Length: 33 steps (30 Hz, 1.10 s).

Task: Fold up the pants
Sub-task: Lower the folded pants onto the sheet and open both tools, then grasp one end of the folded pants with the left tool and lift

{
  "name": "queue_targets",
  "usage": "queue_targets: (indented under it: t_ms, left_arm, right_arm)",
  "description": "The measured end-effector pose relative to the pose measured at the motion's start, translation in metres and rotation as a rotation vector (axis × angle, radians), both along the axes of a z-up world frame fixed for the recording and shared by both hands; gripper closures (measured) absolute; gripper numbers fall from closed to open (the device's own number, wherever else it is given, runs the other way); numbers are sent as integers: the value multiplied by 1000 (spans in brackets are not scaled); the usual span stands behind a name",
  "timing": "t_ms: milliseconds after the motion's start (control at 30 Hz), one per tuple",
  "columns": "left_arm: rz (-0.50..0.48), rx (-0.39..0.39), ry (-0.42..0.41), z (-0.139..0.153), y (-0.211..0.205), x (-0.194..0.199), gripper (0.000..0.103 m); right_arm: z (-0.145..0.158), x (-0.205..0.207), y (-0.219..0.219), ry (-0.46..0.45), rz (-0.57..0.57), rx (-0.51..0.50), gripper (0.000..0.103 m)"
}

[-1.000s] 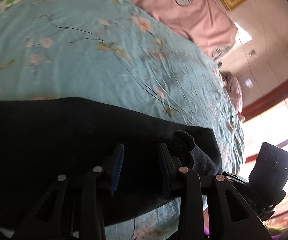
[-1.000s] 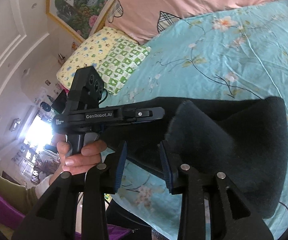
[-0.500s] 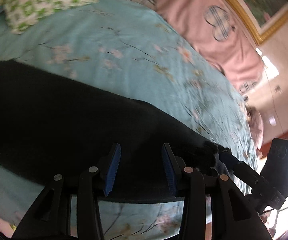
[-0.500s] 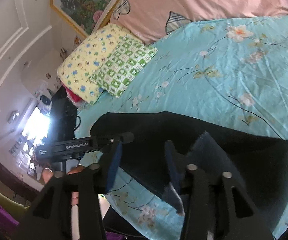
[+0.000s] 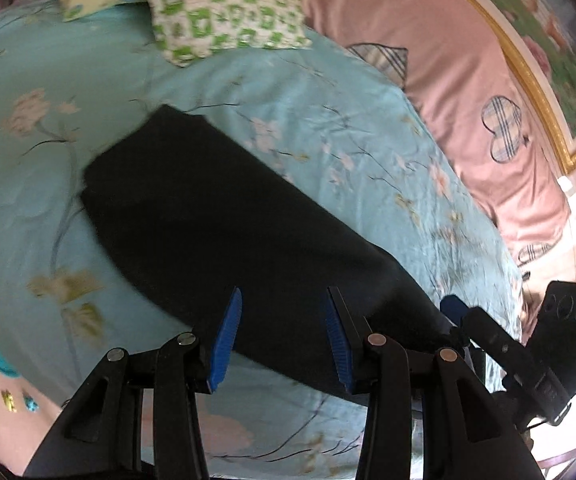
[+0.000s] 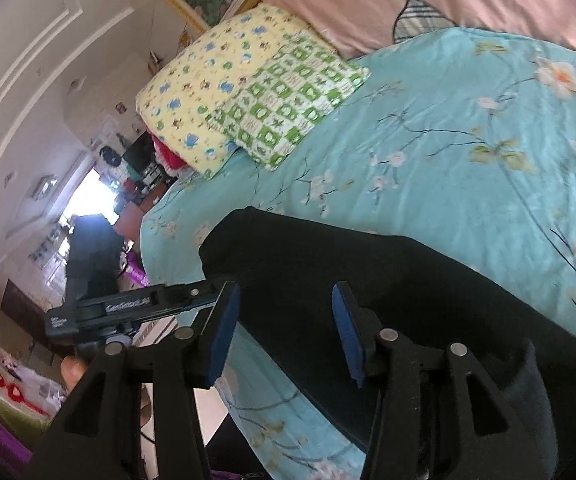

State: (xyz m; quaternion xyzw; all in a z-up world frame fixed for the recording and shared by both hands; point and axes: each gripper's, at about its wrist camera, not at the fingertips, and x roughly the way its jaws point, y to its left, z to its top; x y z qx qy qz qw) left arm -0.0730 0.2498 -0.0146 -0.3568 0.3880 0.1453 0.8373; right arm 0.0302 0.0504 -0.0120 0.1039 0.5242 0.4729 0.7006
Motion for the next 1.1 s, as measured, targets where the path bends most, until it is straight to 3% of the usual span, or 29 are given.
queue_targets:
  t_ms: [300,633,1100]
  left_arm:
    - [137,3,31,-3,35,-31,60]
    - [208,-8,61,-16,58,-37,60]
    - [218,-94,93,-50,90,-26,58]
  right_arm:
    - [-12,15,47,32,83,10,54]
    - [-25,27,91,35,179,-17,54]
    - [-50,57,180,-7,399,-83,54]
